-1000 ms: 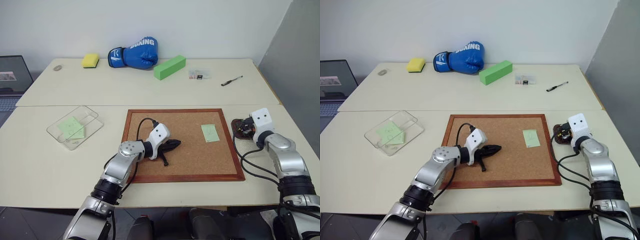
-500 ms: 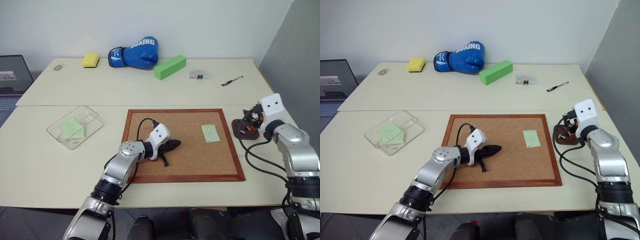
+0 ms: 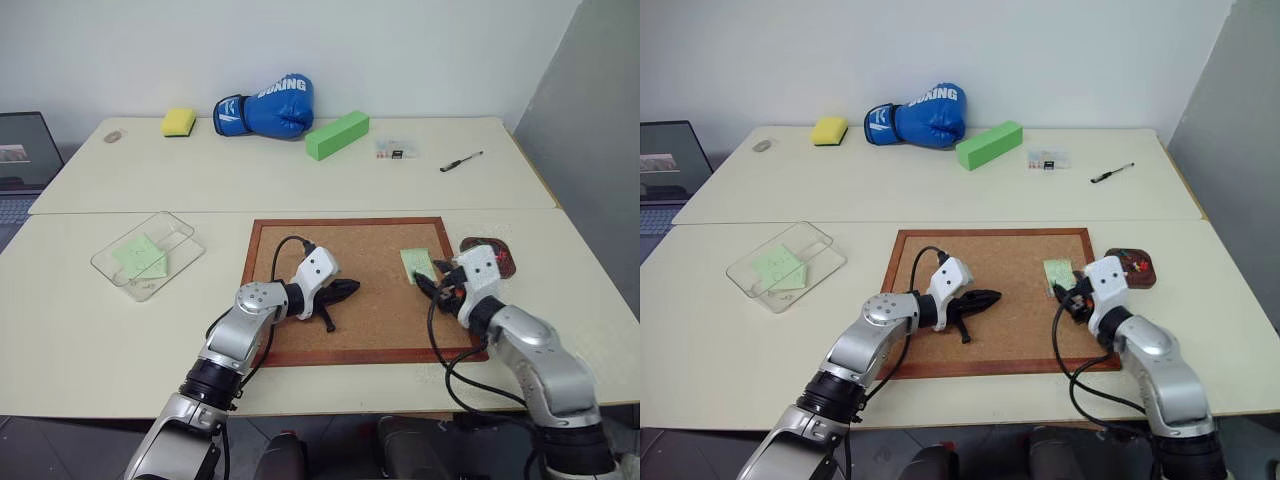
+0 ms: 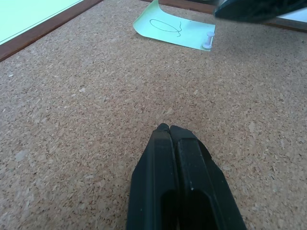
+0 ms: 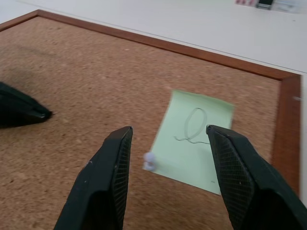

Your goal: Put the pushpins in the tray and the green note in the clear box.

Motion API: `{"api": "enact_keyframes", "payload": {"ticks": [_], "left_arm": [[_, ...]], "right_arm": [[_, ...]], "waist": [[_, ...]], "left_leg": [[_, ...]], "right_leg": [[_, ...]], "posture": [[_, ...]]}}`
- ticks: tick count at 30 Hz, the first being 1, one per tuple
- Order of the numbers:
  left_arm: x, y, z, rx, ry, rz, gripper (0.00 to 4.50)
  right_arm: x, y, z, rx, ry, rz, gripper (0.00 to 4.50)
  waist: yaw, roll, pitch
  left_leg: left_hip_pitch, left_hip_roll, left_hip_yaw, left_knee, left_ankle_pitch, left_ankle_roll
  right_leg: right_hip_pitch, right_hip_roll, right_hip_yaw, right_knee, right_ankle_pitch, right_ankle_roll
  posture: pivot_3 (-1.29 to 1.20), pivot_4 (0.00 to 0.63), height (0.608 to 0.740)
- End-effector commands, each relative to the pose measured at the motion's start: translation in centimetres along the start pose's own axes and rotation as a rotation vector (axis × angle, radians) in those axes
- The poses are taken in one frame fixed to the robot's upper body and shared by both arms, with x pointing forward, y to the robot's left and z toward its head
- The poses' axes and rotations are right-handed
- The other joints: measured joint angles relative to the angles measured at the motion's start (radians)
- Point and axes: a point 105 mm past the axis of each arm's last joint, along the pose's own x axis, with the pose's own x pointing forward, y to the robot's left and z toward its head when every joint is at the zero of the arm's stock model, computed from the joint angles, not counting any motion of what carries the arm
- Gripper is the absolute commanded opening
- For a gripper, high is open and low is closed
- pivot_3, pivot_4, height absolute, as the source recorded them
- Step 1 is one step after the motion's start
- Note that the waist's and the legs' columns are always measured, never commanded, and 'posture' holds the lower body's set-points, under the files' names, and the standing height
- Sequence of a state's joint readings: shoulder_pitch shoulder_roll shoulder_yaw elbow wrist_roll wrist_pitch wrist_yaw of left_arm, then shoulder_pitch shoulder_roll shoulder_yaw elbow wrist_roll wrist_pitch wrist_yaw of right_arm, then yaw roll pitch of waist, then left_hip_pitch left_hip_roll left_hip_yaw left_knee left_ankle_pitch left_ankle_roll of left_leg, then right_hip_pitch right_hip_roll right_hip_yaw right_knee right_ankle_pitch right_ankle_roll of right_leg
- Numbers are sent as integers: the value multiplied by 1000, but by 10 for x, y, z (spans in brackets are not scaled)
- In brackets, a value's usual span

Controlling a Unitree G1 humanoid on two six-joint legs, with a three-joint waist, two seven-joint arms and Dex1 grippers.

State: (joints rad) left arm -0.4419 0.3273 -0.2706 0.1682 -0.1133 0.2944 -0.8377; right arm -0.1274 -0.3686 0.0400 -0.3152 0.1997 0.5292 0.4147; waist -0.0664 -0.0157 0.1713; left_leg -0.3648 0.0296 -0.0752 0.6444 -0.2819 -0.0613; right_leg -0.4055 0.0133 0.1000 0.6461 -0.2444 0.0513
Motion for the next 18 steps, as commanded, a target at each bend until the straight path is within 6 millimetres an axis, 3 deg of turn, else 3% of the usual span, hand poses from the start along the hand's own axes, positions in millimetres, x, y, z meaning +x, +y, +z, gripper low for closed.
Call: {"api": "enact_keyframes", "payload": {"ticks": [1, 6, 18], "left_arm": [[-3, -3, -30, -51, 108, -2, 0], [-4, -2, -29, -50, 108, 1, 0], [-5, -1, -30, -45, 111, 0, 0]], "right_arm": [[3, -1, -1, -30, -12, 1, 2587], [4, -4, -10, -36, 6, -4, 2587], [-1, -3, -11, -7, -16, 5, 269]], "waist": [[0, 0, 0], [0, 0, 0], [1, 0, 0]], "left_leg": [[0, 0, 0, 0, 0, 0], [0, 0, 0, 0, 0, 0], [0, 0, 0, 0, 0, 0]], "right_leg": [[0, 0, 0, 0, 0, 0], [0, 0, 0, 0, 0, 0], [0, 0, 0, 0, 0, 0]], "posture": [[0, 150, 740], [0, 150, 740], [0, 150, 740]]}}
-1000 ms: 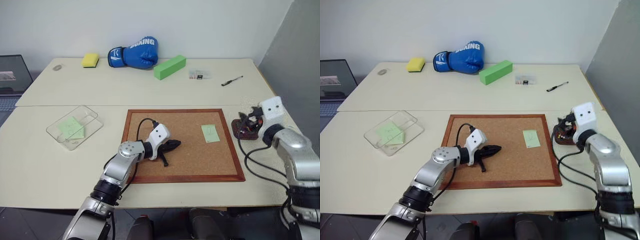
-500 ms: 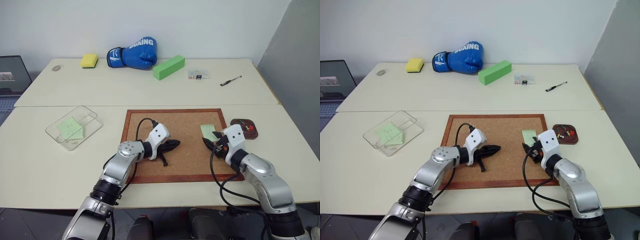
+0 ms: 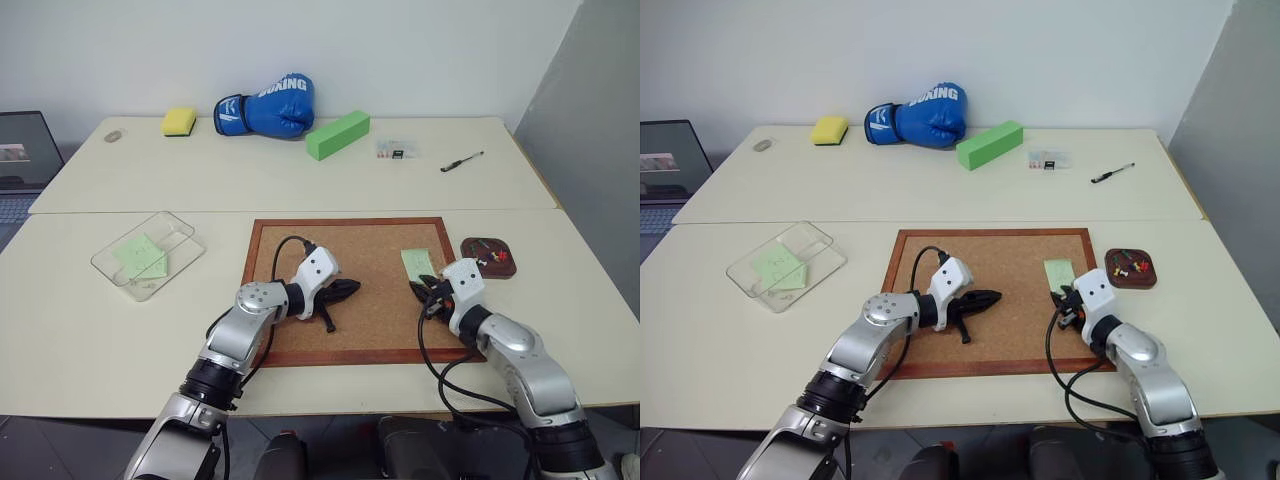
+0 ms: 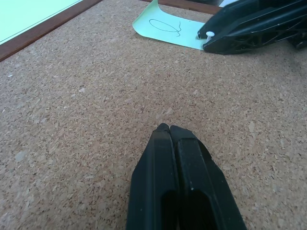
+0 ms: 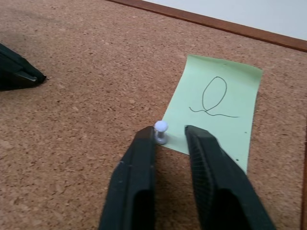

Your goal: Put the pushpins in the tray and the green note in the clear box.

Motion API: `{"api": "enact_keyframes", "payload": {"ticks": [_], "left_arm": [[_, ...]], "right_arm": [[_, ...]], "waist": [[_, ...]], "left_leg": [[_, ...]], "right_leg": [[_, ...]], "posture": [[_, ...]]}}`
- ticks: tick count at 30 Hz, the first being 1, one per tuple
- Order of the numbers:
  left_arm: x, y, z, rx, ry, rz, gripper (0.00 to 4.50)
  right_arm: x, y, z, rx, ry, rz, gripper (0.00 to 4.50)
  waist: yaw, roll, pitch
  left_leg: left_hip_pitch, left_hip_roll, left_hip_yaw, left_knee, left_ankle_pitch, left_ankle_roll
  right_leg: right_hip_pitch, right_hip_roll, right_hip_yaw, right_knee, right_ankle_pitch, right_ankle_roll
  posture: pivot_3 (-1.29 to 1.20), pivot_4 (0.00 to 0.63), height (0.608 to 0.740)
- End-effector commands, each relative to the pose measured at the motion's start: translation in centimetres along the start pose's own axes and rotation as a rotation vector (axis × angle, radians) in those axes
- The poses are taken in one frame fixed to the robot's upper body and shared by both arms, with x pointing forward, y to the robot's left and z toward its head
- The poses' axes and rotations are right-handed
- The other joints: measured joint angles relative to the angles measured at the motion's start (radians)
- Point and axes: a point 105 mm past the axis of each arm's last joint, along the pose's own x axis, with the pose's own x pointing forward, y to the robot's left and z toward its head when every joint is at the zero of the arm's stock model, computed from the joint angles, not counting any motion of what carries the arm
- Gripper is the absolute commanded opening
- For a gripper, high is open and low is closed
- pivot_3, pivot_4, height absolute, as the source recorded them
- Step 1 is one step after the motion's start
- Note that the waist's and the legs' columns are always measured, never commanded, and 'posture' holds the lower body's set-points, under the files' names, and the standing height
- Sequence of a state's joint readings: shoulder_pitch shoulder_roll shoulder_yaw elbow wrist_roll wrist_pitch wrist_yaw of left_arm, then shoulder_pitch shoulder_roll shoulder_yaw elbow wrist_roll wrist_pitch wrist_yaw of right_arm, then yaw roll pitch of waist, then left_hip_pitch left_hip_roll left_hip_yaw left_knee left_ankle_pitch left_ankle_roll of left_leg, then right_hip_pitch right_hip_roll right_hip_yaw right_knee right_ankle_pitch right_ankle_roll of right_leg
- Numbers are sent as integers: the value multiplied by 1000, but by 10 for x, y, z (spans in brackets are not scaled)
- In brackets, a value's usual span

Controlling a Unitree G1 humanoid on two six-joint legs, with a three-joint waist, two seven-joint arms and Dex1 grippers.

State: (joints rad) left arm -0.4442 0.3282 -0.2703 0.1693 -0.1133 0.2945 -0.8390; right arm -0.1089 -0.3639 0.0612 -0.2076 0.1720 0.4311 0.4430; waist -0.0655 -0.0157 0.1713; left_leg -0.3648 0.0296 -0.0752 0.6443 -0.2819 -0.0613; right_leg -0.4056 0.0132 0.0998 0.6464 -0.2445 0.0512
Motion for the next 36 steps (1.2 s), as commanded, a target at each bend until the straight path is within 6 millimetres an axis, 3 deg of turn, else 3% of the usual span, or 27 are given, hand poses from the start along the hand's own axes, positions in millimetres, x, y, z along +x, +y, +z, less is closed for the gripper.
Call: {"api": "enact_keyframes", "payload": {"ticks": [1, 6, 15, 21, 26, 31, 36], "left_arm": [[-5, -2, -30, -47, 111, 0, 0], [-5, -2, -31, -46, 113, 1, 0], [-5, -2, -32, -47, 118, 2, 0], [-11, 7, -33, -30, 125, 17, 0], [-32, 48, -26, 12, 138, 121, 797], [-41, 90, 5, -43, 56, 264, 1664], [-25, 87, 47, -146, -73, 211, 2666]], "right_arm": [[-5, -4, 12, -6, -52, -12, 98], [-7, -1, 22, -22, -93, -2, 20], [-11, 13, 67, -144, -212, 59, 20], [-11, 14, 83, -174, -241, 72, 20], [-10, 14, 91, -199, -255, 78, 0], [-9, 15, 97, -233, -263, 89, 0], [-8, 17, 102, -288, -266, 106, 0]], "waist": [[1, 0, 0], [2, 0, 0], [-1, 0, 0], [-1, 0, 0], [-15, -1, 0], [-23, -2, 2], [-17, -5, 6]], "left_leg": [[0, 0, 0, 0, 0, 0], [0, 0, 0, 0, 0, 0], [0, 0, 0, 0, 0, 0], [0, 0, 0, 0, 0, 0], [0, 0, 0, 0, 0, 0], [1, 0, -1, 1, 0, 0], [-2, 0, -1, 1, 1, 1]], "right_leg": [[0, 0, 0, 0, 0, 0], [0, 0, 0, 0, 0, 0], [0, 0, 0, 0, 0, 0], [0, 0, 0, 0, 0, 0], [-1, 1, 0, 1, 0, 0], [-1, 1, 0, 2, 0, 0], [-2, 1, 0, 1, 0, 1]], "posture": [[0, 150, 740], [0, 150, 740], [0, 150, 740], [0, 150, 740], [0, 150, 740], [0, 150, 740], [0, 150, 740]]}}
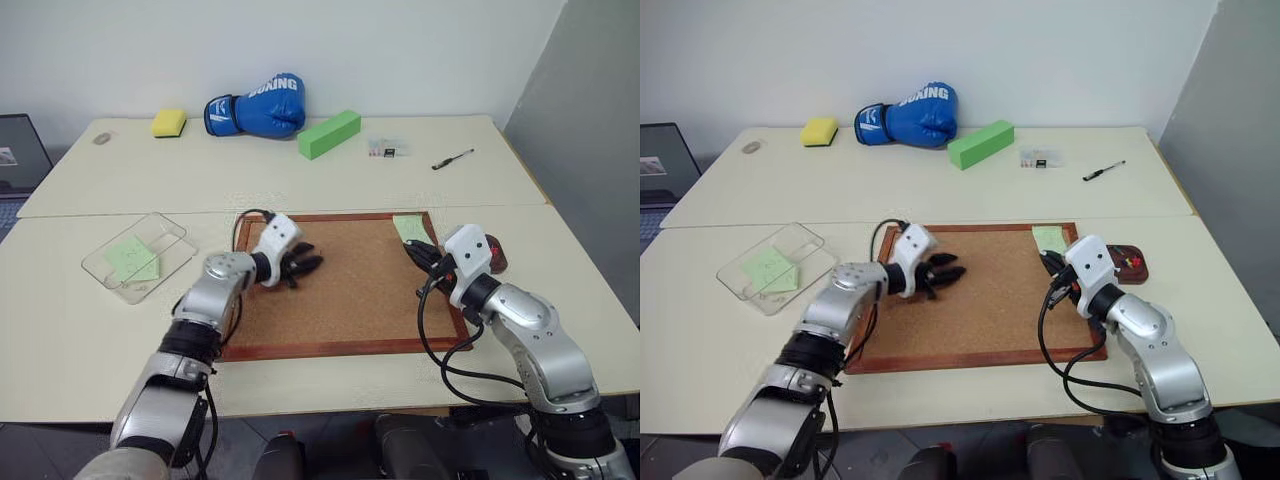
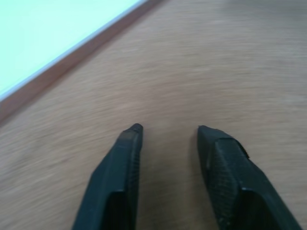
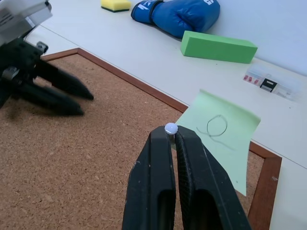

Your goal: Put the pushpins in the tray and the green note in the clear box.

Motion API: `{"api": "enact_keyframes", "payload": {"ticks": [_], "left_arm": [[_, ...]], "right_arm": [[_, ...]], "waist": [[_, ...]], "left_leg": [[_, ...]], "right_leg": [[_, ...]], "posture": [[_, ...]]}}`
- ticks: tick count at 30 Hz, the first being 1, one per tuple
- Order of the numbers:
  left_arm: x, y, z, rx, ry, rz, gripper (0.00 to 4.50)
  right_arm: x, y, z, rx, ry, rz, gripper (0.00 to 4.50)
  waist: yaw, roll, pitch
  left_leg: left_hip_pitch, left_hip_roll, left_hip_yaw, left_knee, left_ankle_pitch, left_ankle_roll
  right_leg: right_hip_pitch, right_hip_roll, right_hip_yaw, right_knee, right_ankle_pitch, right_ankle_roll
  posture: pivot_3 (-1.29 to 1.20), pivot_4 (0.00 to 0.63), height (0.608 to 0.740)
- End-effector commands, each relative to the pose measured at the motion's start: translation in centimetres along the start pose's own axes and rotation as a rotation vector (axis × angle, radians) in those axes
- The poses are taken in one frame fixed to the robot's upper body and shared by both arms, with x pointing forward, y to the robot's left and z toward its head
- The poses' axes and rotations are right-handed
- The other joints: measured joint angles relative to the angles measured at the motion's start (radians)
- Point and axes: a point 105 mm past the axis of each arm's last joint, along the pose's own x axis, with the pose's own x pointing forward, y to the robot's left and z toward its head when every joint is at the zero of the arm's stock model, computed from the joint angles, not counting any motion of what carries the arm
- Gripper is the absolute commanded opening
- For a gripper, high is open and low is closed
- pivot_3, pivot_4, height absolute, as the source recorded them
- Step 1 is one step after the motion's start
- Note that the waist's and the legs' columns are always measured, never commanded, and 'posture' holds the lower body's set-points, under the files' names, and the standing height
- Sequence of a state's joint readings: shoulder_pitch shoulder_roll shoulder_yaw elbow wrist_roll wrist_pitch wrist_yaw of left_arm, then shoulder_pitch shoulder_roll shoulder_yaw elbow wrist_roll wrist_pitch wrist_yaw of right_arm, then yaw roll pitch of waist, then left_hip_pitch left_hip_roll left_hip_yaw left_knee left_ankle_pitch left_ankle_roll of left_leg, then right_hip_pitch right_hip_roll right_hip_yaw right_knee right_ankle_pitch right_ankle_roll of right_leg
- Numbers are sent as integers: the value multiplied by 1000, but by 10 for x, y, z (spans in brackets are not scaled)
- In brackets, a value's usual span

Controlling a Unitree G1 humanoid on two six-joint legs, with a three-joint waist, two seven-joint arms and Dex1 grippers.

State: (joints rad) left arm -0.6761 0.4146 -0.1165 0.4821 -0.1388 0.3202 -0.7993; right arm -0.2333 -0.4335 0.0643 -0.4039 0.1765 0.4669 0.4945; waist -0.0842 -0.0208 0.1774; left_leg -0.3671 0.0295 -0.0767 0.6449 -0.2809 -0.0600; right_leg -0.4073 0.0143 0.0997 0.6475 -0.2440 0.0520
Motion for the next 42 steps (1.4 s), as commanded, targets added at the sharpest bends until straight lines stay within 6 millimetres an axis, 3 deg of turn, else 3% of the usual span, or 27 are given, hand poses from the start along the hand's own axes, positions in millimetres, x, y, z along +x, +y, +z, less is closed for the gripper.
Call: {"api": "enact_keyframes", "payload": {"ticks": [1, 7, 12, 16, 29, 42], "left_arm": [[11, -15, 45, -113, -123, -78, 2821], [12, -55, 74, -423, -140, -331, 4069], [5, -79, 88, -580, -123, -510, 4069], [7, -86, 98, -674, -130, -562, 4069], [4, -70, 101, -861, -145, -565, 4069], [25, -88, 115, -966, -148, -616, 4069]], "right_arm": [[2, 3, 25, -91, -68, 30, 0], [4, 2, 36, -193, -81, 45, 0], [5, 2, 43, -263, -94, 60, 0], [6, 4, 48, -325, -103, 79, 0], [4, 9, 53, -374, -106, 109, 0], [5, 20, 62, -404, -128, 152, 0]], "waist": [[10, 0, 0], [29, 0, 0], [28, 0, 0], [28, 0, 1], [28, 0, 1], [32, 0, 1]], "left_leg": [[-2, 0, 0, 0, 0, 0], [-20, -1, -1, 1, 0, -1], [-19, -1, -1, 0, 0, -1], [-18, -1, -1, 2, 0, -1], [-16, -1, -2, 1, 5, -9], [-16, -2, -2, 2, 6, -10]], "right_leg": [[-1, 0, 0, 0, 0, 0], [-15, -2, -2, 0, 3, -6], [-15, -2, -3, 0, 2, -7], [-14, -2, -3, 0, 0, -2], [-13, -2, -3, 3, 0, -1], [-13, -2, -3, 3, 0, -2]], "posture": [[0, 150, 740], [0, 150, 740], [0, 150, 740], [0, 150, 740], [0, 150, 740], [0, 150, 740]]}}
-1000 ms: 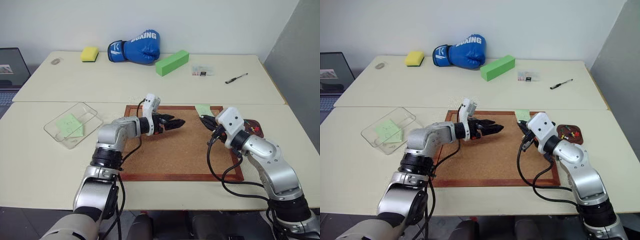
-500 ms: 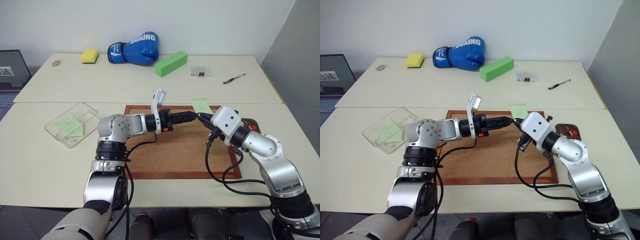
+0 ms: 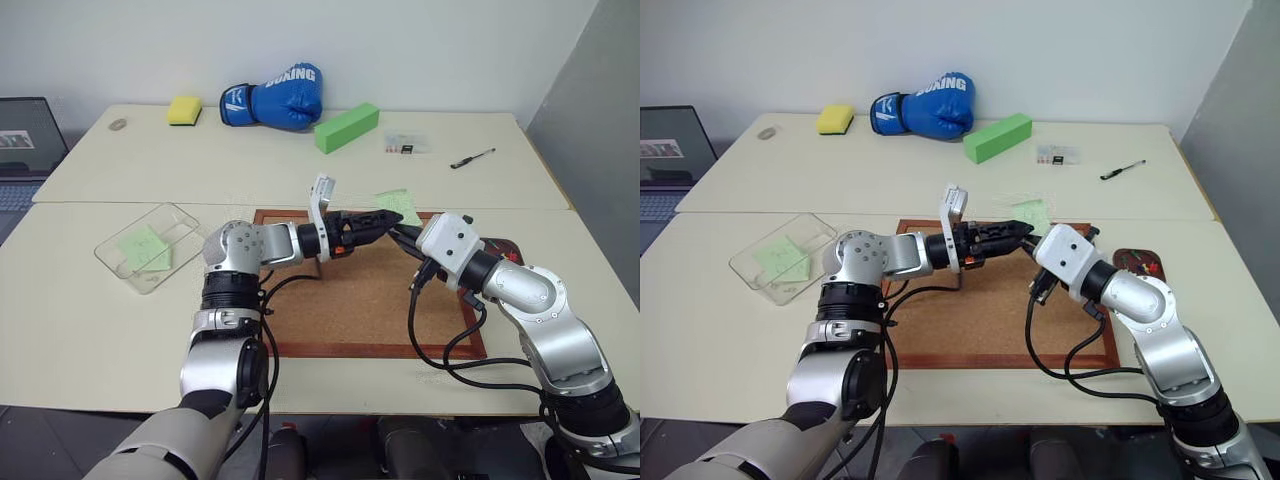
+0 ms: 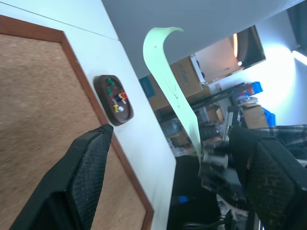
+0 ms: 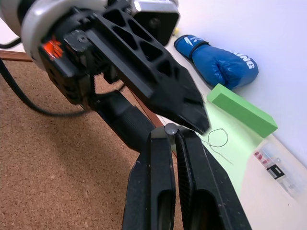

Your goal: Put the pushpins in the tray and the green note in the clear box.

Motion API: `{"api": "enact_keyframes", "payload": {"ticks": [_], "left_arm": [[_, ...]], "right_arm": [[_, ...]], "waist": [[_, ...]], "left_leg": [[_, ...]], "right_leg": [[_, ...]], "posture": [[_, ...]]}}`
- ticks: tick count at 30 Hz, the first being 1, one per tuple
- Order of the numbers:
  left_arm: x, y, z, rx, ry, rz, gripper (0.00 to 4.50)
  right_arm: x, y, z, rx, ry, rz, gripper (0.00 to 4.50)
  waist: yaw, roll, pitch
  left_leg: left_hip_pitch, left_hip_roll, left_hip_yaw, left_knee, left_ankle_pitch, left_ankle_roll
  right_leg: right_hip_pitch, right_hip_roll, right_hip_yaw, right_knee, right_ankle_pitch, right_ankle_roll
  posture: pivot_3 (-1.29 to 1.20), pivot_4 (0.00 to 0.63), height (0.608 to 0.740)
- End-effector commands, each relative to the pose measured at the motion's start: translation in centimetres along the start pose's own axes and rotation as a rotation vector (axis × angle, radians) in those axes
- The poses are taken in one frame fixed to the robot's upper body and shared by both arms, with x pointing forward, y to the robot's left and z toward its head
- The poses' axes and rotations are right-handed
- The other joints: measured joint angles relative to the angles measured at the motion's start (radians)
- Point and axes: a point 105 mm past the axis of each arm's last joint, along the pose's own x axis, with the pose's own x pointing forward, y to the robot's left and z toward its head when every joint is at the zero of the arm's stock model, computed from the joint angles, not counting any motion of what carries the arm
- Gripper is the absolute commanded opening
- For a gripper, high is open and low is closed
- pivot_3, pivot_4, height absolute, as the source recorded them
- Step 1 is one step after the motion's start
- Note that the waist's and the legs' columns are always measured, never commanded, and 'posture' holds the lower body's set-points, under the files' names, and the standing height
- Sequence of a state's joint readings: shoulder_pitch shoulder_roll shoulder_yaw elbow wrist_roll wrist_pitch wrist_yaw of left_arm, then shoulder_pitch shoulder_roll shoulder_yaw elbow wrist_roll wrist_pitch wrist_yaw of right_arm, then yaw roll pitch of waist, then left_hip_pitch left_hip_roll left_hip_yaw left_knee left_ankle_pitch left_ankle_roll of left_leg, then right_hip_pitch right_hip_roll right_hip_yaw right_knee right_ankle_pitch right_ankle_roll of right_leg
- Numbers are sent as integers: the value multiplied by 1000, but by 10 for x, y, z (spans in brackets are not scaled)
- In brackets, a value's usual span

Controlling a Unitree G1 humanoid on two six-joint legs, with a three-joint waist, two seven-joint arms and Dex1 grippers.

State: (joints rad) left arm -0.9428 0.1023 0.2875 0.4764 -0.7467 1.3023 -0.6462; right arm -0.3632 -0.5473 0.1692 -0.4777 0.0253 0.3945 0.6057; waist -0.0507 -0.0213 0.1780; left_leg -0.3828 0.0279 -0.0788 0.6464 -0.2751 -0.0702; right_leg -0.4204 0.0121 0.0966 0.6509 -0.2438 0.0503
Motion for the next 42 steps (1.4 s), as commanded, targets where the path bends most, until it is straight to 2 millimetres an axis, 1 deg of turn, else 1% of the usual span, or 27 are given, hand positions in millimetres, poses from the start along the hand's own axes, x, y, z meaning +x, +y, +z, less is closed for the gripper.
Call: {"api": "enact_keyframes", "payload": {"ticks": [1, 5, 7, 8, 10, 11, 12, 13, 15, 17, 18, 23, 26, 28, 33, 42], "left_arm": [[7, -8, 11, 1, -42, -23, 4069], [9, -5, 15, -23, -72, -15, 4069], [10, -5, 15, -31, -73, -19, 3718], [11, -5, 14, -33, -71, -20, 3615], [13, -7, 12, -41, -63, -30, 3205], [13, -7, 12, -44, -58, -34, 3111], [13, -8, 11, -46, -55, -38, 2826], [13, -8, 11, -48, -54, -38, 2742], [13, -8, 11, -51, -54, -39, 2314], [12, -8, 11, -53, -55, -40, 2029], [12, -8, 12, -54, -56, -41, 1773], [9, -8, 14, -59, -65, -40, 879], [9, -8, 15, -62, -71, -42, 269], [8, -9, 15, -66, -76, -45, 9], [7, -9, 16, -60, -92, -47, 9], [6, -5, 20, -28, -128, -17, 9]], "right_arm": [[-1, -1, 20, -49, -58, 2, 0], [-2, 0, 21, -50, -60, 7, 0], [-2, 1, 21, -51, -60, 8, 0], [-2, 1, 22, -51, -61, 7, 0], [-2, -1, 23, -52, -62, 6, 0], [-2, -1, 23, -53, -63, 5, 0], [-2, -2, 23, -54, -63, 5, 0], [-2, -2, 23, -54, -63, 5, 0], [-2, -2, 24, -54, -63, 6, 0], [-1, -2, 24, -54, -64, 6, 0], [-1, -2, 24, -54, -64, 5, 0], [-1, -2, 24, -55, -65, 1, 0], [-1, -2, 24, -56, -66, 0, 0], [-1, -2, 24, -56, -67, -1, 0], [-1, -4, 25, -51, -75, -13, 0], [-6, -8, 33, -18, -115, -58, 0]], "waist": [[-1, 0, 0], [-1, 0, 0], [-1, 0, 0], [-1, 0, 0], [-1, 0, 0], [-1, 0, 0], [-1, 0, 0], [-1, 0, 0], [-1, 0, 0], [-1, 0, 0], [-2, 0, 0], [-4, 0, 0], [-4, 0, 0], [-4, 0, 0], [-4, 0, 0], [-4, 0, 0]], "left_leg": [[0, 0, 0, 0, 0, 0], [0, 0, 0, 0, 1, -2], [0, 0, 0, 0, 1, -2], [0, 0, 0, 0, 1, -3], [0, 0, 0, 0, 2, -3], [0, 0, 0, 0, 2, -3], [1, 0, 0, 0, 2, -3], [1, 0, 0, 0, 2, -3], [1, 0, 0, 0, 2, -3], [1, 0, 0, 0, 2, -4], [2, 0, 0, 0, 2, -4], [2, 0, 0, 1, 3, -5], [3, 0, 0, 1, 3, -6], [3, -1, 0, 1, 3, -6], [2, -1, -1, 1, 4, -6], [2, -1, -1, 1, 4, -8]], "right_leg": [[0, 0, 0, 0, 0, 0], [0, 0, 0, 1, 0, 0], [0, 0, 0, 2, 0, 0], [0, 0, 0, 2, 0, 0], [0, 0, 0, 2, 0, 0], [0, 0, 0, 2, 0, 0], [0, 0, 0, 2, 0, 0], [0, 0, 0, 2, 0, 0], [0, 0, 0, 3, 0, 0], [0, 0, 0, 5, 0, 0], [0, 0, 0, 5, 0, 0], [0, 0, 0, 7, 0, 1], [0, 0, 0, 8, 0, 1], [0, 0, 0, 8, 0, 1], [0, 0, 0, 8, 0, 1], [0, 0, 0, 8, 0, 1]], "posture": [[0, 150, 740], [0, 150, 740], [0, 150, 740], [0, 150, 740], [0, 150, 740], [0, 150, 740], [0, 150, 740], [0, 150, 740], [0, 150, 740], [0, 150, 740], [0, 150, 740], [0, 150, 740], [0, 150, 740], [0, 150, 740], [0, 150, 740], [0, 150, 740]]}}
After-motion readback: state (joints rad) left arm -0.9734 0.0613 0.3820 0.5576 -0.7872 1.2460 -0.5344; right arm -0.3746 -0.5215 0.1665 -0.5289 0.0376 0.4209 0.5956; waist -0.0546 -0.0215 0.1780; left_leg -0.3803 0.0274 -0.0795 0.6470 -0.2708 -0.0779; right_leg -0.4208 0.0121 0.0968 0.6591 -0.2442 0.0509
